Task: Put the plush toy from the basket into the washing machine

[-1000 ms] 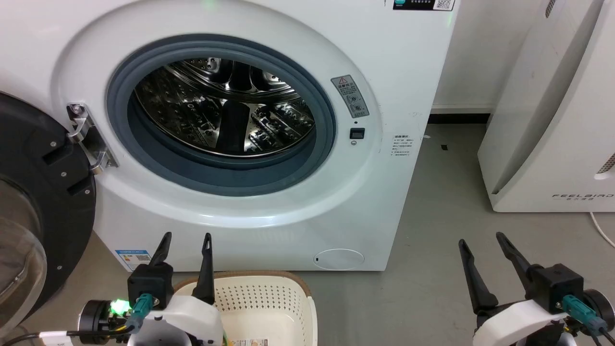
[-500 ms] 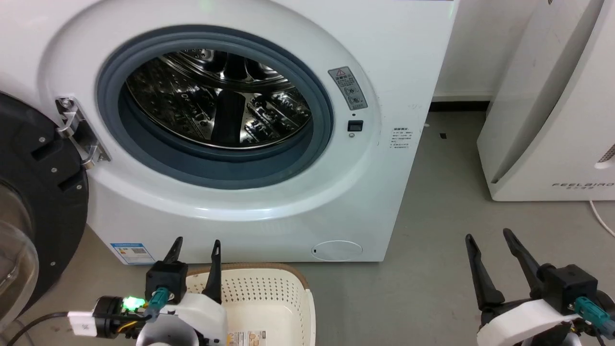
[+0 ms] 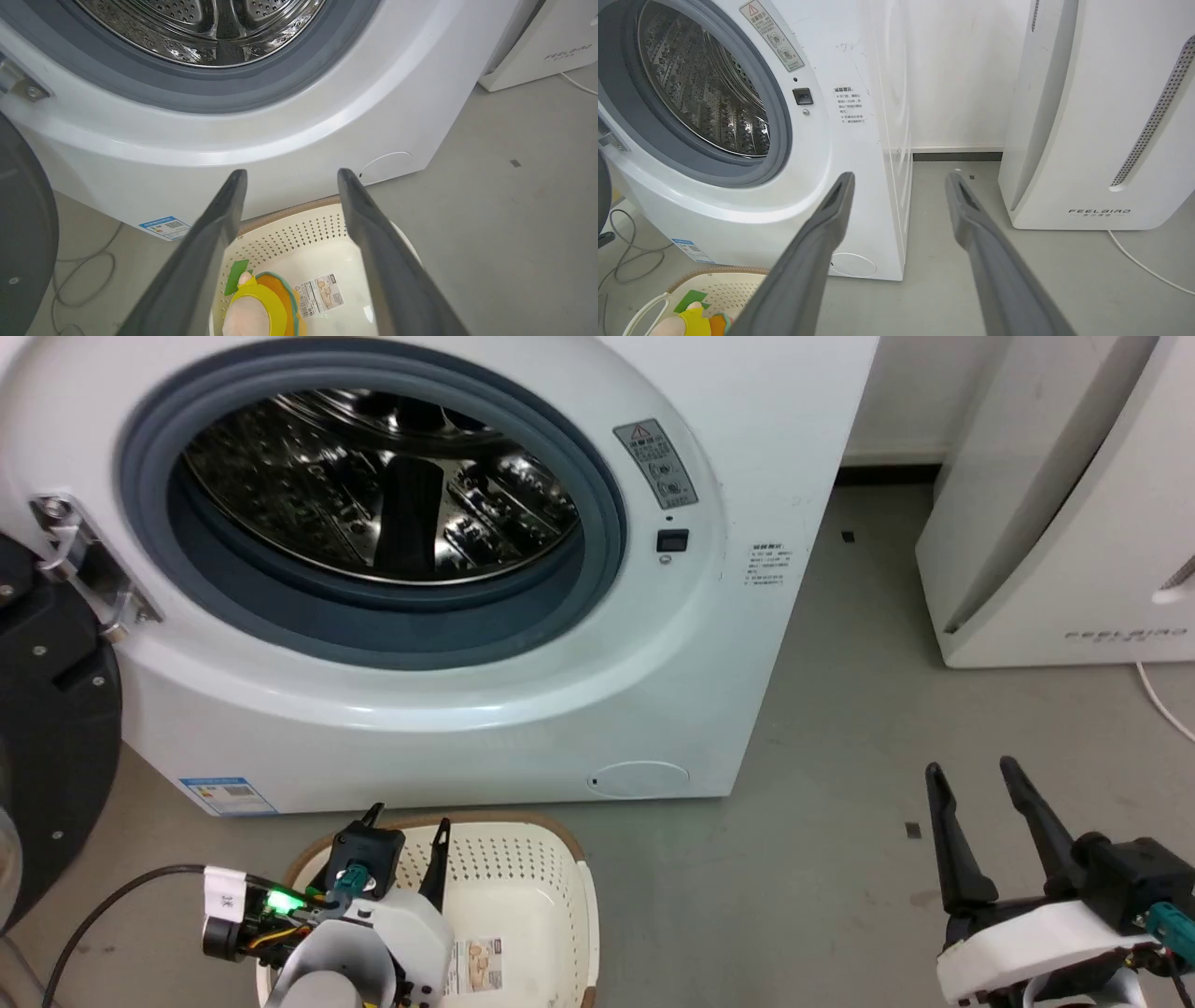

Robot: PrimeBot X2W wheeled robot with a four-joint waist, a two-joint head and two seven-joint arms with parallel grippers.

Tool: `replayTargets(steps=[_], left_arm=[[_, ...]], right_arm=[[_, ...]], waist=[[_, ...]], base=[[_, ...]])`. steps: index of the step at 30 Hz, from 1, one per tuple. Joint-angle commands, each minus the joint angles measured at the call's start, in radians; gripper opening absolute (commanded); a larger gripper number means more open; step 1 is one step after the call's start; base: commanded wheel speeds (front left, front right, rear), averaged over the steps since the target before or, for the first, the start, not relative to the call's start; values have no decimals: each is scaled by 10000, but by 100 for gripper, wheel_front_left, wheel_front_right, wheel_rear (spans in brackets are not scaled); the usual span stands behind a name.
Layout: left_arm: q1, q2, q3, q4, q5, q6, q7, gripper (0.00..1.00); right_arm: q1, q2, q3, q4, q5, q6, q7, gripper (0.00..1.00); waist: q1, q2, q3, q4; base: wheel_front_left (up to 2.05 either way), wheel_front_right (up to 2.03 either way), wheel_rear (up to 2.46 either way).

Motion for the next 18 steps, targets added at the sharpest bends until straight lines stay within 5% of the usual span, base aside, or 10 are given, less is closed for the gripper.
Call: replayTargets(steps=[1, 18], left_arm=[[-265, 156, -99, 322, 60, -51, 49, 100], [-1311, 1077, -431, 2143, -178, -207, 1105, 100]], right_arm=[[-168, -1, -46, -67, 128, -3, -111, 100], [-807, -1, -157, -234, 741, -5, -445, 100]], waist=[[0, 0, 168, -81], [0, 0, 1667, -422]], base=[[0, 0, 0], [0, 0, 0]])
